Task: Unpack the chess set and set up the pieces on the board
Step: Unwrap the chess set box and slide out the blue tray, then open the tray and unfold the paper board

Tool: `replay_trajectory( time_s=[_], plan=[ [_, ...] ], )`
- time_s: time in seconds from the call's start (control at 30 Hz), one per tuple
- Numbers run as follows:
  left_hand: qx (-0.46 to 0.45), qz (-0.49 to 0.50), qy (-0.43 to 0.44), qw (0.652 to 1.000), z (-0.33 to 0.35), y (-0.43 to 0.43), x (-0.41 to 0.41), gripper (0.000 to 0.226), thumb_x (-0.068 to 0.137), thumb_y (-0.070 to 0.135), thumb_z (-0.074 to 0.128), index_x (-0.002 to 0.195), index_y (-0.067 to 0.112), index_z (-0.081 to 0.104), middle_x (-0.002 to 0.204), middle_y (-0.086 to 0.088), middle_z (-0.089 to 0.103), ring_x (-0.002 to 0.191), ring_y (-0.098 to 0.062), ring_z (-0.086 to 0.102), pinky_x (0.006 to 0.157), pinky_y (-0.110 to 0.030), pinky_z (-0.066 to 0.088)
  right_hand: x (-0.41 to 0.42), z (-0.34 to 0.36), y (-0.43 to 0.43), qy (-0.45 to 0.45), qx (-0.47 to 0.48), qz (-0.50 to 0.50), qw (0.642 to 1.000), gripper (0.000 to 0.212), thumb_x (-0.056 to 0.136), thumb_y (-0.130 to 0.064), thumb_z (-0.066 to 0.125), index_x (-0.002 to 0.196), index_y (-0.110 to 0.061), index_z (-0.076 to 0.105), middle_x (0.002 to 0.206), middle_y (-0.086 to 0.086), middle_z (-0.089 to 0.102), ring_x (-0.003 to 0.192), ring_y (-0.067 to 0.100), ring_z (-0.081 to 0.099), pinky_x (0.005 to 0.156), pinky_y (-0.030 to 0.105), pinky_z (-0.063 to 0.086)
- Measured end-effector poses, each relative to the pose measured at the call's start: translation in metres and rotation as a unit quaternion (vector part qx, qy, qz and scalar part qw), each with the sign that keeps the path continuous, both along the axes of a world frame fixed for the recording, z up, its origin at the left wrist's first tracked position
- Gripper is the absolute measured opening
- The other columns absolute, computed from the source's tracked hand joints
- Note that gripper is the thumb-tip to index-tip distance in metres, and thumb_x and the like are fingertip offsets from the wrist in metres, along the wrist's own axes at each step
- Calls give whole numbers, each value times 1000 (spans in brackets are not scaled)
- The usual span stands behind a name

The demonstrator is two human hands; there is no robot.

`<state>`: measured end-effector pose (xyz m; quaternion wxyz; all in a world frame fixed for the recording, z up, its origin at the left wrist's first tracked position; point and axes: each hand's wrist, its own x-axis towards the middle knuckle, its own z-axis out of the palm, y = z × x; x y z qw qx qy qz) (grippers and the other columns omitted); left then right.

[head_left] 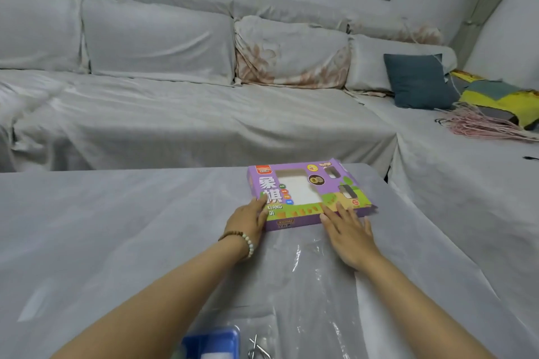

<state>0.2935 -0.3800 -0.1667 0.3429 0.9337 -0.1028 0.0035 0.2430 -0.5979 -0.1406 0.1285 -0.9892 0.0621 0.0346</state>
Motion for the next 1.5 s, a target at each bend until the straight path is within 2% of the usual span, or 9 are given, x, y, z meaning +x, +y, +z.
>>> replay_trajectory(
  time_s=[0.3, 0.43, 0.63, 0.77, 0.93, 1.07, 1.13, 1.23, 1.5],
  plan=[
    [-5, -27, 11, 1000, 10, 2, -20, 50, 99, 38, 28, 146, 19, 24, 143, -8, 42, 127, -28, 42, 106, -34, 31, -10, 12, 6, -28, -3, 6, 1000, 52, 100, -47, 20, 150, -33, 10, 159, -4, -4, 146, 17, -11, 116, 43, -10],
    [9, -50, 46, 998, 27, 45, -84, 64, 93, 56, 27, 145, 19, 26, 151, -4, 30, 138, -21, 29, 114, -33, 21, -60, 27, 51, -86, 171, 64, 979, 44, 101, -38, 29, 144, -29, 32, 157, -8, 11, 146, 8, 0, 118, 35, -4],
    [124, -76, 58, 988, 42, 122, -197, 122, 42, 94, -17, 145, 38, 15, 155, 13, 9, 144, -13, 3, 117, -37, -1, -162, 26, 123, -58, 339, 93, 934, 40, 100, -35, 33, 135, -25, 49, 141, -17, 35, 137, -2, 22, 114, 19, 12],
    [214, -83, 34, 973, 32, 144, -250, 120, 37, 87, -33, 145, 42, -4, 148, 20, -19, 140, -9, -18, 113, -43, -14, -200, 16, 153, -31, 318, 96, 943, 42, 101, -37, 30, 139, -26, 44, 148, -13, 34, 139, 1, 22, 116, 20, 11],
    [236, -70, 8, 969, 21, 159, -266, 113, 43, 83, -34, 145, 42, -8, 142, 21, -23, 143, -17, -14, 112, -48, -15, -221, 16, 169, 12, 265, 100, 959, 41, 101, -40, 29, 140, -32, 39, 149, -16, 32, 139, -1, 21, 119, 33, 6],
    [245, -62, 6, 968, 21, 185, -278, 110, 43, 83, -34, 143, 43, -11, 147, 21, -19, 143, -16, -15, 114, -48, -13, -230, 23, 180, 20, 386, 76, 919, 32, 101, -33, 38, 129, -31, 52, 135, -13, 49, 126, 2, 42, 102, 12, 32],
    [247, -51, 9, 968, 21, 201, -286, 108, 43, 83, -34, 142, 44, -13, 151, 19, -16, 143, -15, -15, 114, -48, -12, -230, 27, 182, -12, 330, 89, 940, 30, 100, -27, 40, 125, -26, 57, 126, -11, 55, 120, 4, 46, 90, 4, 31],
    [248, -41, 14, 968, 22, 222, -294, 105, 43, 84, -33, 140, 45, -15, 151, 20, -16, 143, -14, -14, 114, -46, -12, -228, 27, 187, -65, 156, 148, 974, 31, 101, -28, 38, 123, -24, 59, 120, -11, 57, 118, 8, 41, 97, 17, 23],
    [247, -30, -2, 968, 22, 231, -298, 108, 43, 82, -35, 141, 46, -11, 154, 18, -8, 143, -13, -11, 115, -46, -10, -224, 17, 215, -23, 7, 206, 978, 39, 98, -45, 33, 127, -23, 48, 127, -6, 50, 113, 17, 36, 104, 29, 23]
  ],
)
